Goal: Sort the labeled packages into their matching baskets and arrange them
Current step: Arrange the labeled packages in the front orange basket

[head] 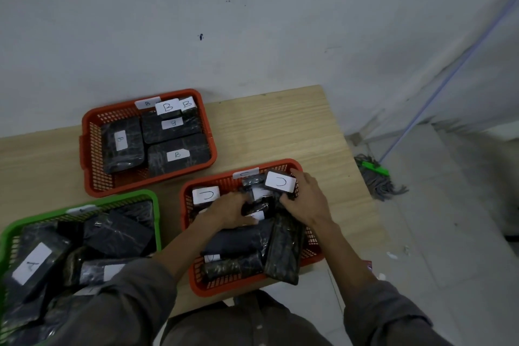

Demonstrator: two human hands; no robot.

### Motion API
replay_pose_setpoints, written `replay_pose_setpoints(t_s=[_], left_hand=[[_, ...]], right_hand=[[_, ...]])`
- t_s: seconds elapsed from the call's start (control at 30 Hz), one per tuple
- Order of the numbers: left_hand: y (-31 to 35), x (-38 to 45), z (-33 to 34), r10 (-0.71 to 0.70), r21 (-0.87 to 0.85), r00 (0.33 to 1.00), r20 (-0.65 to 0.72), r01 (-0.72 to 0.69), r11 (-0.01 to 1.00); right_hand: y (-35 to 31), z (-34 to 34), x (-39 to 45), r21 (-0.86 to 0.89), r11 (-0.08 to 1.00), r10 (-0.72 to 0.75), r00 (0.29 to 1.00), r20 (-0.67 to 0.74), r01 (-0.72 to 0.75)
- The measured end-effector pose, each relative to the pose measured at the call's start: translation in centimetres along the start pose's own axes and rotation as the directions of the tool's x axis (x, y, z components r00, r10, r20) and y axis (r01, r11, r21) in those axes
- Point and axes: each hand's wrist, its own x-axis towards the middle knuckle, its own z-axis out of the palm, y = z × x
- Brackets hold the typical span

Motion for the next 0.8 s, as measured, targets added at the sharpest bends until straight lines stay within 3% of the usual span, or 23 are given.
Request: replay_pose_setpoints(t_s=[0.1, 0.2, 0.3, 0.43, 0.53, 0.67, 0.73, 0.8], left_hand=[[-0.1, 0.3, 0.6, -0.047, 0.101, 0.998, 0.031, 0.044, 0.994], [-0.2, 0.4, -0.1, -0.035, 0.032, 0.996, 0.087, 0.032, 0.999], [-0.3, -0.1, -1.2, -0.031, -0.040, 0.996, 0.087, 0.035, 0.999], [-1.5, -1.2, -3.4, -0.141, -0.006, 0.990, -0.001, 0.141, 0.990], [-2.6, -2.7, -5.8, -0.223, -0.050, 0.963, -0.150, 0.218, 0.975], [-3.4, -3.4, -6.3, -0.173, -0.066, 0.953, -0.248, 0.162, 0.985], [-3.5, -3.3, -5.6, -0.155, -0.055, 0.960, -0.234, 0.146, 0.988], [-3.4, -2.9, -4.8, -0.130, -0.042, 0.960, -0.248, 0.123, 0.991]], right_hand=[[0.2, 0.2, 0.1, -0.042, 0.999, -0.019, 0.999, 0.041, 0.021], [-0.6, 0.2, 0.2, 0.104, 0.991, -0.079, 0.997, -0.017, 0.080], [-2.1, 1.0, 0.7, 0.104, 0.974, -0.210, 0.972, 0.105, 0.200], [-3.8, 2.9, 1.5, 0.099, 0.984, -0.168, 0.952, 0.255, 0.147], [-5.3, 4.4, 1.8, 0.095, 0.978, -0.206, 0.924, 0.321, 0.185], [-6.9, 5.9, 1.6, 0.086, 0.978, -0.208, 0.909, 0.362, 0.189], [-6.9, 5.7, 1.4, 0.130, 0.979, -0.195, 0.915, 0.354, 0.159], [-6.2, 5.0, 1.0, 0.127, 0.984, -0.149, 0.966, 0.209, 0.124]])
